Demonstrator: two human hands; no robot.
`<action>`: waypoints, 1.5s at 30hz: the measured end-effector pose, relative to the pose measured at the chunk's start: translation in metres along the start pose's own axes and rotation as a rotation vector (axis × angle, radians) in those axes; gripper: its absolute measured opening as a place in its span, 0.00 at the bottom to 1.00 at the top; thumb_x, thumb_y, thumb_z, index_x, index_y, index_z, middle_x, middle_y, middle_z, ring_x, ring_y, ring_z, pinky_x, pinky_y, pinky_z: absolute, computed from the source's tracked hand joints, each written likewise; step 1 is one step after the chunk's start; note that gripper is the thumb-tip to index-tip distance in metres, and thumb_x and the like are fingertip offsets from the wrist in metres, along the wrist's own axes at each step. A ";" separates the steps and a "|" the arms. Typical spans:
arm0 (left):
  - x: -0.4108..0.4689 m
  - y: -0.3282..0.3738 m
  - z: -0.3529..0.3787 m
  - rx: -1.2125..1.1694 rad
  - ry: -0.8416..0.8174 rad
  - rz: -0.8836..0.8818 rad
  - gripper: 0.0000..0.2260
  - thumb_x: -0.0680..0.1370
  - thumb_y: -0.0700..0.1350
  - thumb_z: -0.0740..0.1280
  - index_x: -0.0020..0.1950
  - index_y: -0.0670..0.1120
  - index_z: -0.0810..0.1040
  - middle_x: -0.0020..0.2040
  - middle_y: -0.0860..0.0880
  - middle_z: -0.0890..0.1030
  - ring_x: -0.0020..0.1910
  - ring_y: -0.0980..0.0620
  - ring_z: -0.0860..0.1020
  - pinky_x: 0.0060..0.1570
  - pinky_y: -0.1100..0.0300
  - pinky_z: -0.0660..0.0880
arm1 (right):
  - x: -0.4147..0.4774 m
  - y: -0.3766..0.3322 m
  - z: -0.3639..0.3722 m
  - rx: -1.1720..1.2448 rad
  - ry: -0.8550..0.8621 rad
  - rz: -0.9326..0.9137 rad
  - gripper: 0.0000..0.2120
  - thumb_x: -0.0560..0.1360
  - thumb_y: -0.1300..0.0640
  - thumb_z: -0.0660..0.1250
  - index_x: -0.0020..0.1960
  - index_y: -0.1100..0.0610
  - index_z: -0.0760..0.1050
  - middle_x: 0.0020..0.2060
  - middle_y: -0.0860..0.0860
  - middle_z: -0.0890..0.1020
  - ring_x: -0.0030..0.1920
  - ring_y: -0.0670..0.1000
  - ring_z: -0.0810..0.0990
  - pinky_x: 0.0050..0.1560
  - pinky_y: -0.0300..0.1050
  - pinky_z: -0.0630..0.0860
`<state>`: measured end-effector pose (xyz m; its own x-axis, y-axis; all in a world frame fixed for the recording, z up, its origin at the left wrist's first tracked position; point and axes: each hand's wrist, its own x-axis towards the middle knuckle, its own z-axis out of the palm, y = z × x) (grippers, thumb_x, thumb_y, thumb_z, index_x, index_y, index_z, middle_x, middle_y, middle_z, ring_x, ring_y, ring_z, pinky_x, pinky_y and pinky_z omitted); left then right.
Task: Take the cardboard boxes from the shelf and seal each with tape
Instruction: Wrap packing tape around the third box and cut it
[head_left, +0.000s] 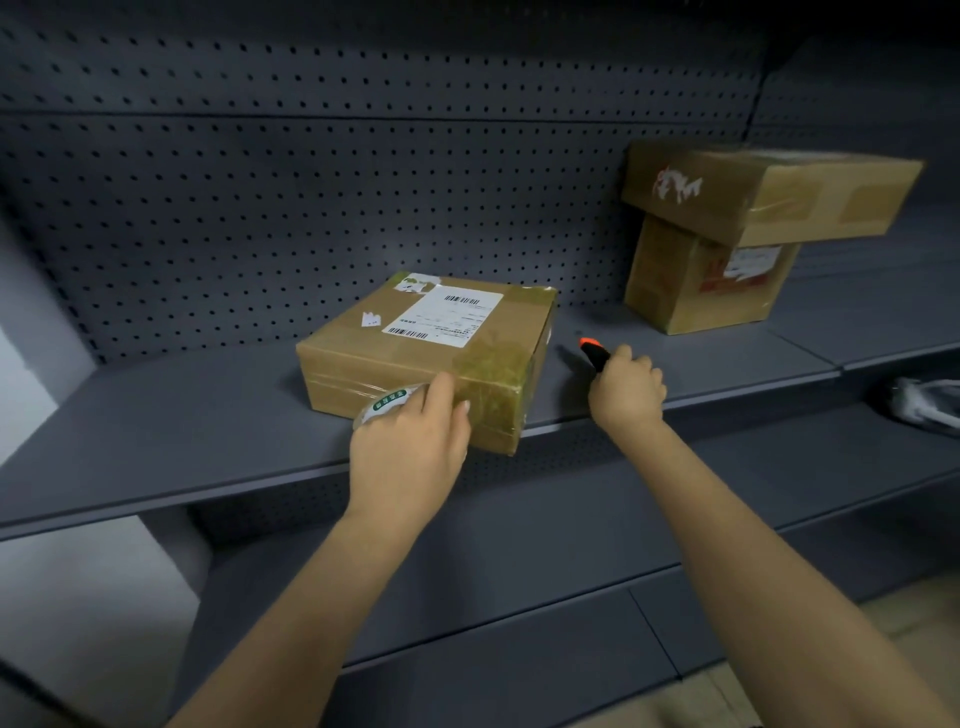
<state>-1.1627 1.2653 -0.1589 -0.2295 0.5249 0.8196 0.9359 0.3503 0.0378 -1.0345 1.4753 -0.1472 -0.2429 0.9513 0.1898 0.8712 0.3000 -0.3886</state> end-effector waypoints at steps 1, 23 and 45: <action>0.000 0.000 0.000 0.001 -0.004 0.001 0.09 0.80 0.48 0.61 0.45 0.45 0.74 0.29 0.52 0.75 0.21 0.50 0.68 0.26 0.61 0.64 | -0.011 0.002 -0.003 0.093 0.056 -0.019 0.15 0.80 0.61 0.60 0.65 0.64 0.66 0.62 0.65 0.71 0.62 0.66 0.69 0.61 0.61 0.68; 0.004 0.006 -0.006 0.003 -0.009 -0.039 0.08 0.80 0.46 0.58 0.43 0.45 0.73 0.26 0.50 0.73 0.20 0.49 0.67 0.25 0.63 0.56 | -0.187 -0.006 0.034 0.578 0.104 -0.445 0.14 0.82 0.49 0.58 0.62 0.54 0.73 0.44 0.47 0.74 0.43 0.47 0.73 0.38 0.38 0.65; 0.002 0.008 -0.003 0.003 -0.013 -0.055 0.07 0.80 0.44 0.61 0.43 0.45 0.72 0.28 0.50 0.74 0.22 0.50 0.64 0.26 0.63 0.57 | -0.176 0.017 0.019 0.607 0.129 -0.427 0.11 0.81 0.51 0.62 0.61 0.53 0.73 0.46 0.45 0.75 0.45 0.46 0.74 0.41 0.39 0.66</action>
<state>-1.1547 1.2667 -0.1547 -0.2839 0.5149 0.8089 0.9210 0.3810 0.0808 -0.9850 1.3142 -0.2044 -0.4226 0.7390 0.5246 0.3156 0.6626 -0.6792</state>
